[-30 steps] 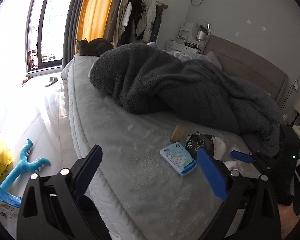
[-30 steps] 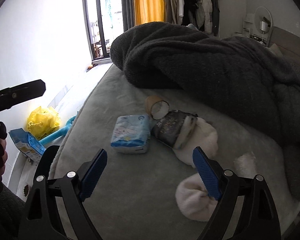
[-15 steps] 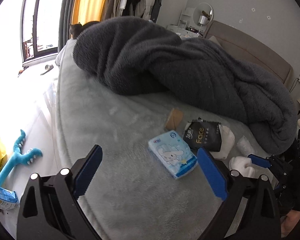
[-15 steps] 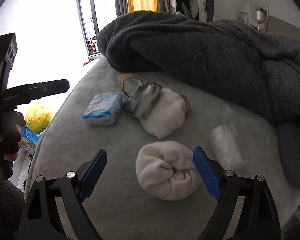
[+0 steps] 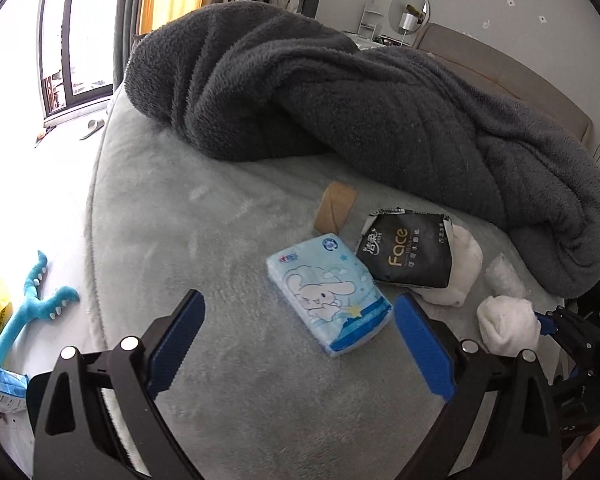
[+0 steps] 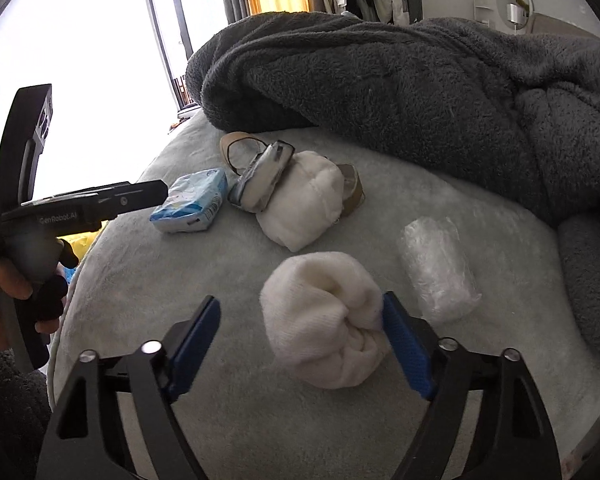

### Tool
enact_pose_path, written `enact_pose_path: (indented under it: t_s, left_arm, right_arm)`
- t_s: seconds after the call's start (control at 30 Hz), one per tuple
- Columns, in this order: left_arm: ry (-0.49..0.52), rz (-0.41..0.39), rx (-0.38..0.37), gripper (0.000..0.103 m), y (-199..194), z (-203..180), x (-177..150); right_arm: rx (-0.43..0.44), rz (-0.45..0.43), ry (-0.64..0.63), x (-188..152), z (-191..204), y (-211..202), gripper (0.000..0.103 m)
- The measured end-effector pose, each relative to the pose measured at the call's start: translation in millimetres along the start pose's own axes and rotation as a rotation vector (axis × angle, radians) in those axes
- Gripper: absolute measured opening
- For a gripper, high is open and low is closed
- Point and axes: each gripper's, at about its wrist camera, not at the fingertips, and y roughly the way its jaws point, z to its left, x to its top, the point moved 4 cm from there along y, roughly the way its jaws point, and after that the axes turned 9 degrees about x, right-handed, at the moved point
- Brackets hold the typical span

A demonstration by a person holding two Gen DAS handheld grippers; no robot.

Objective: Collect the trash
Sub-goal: 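Grasp the white sock with the right gripper while the left gripper grasps the rabbit tissue pack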

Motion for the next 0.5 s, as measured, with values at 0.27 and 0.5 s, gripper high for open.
enact_pose_path:
  t_s: [0.27, 0.5]
  left_arm:
    - [0.021, 0.011, -0.011, 0.097, 12, -25, -4]
    - [0.069, 0.012, 0.050, 0.097, 23, -41, -7]
  right_arm:
    - [-0.069, 0.023, 0.025, -8, -18, 1, 0.046]
    - [-0.064, -0.010, 0.034, -12, -23, -11, 0.037]
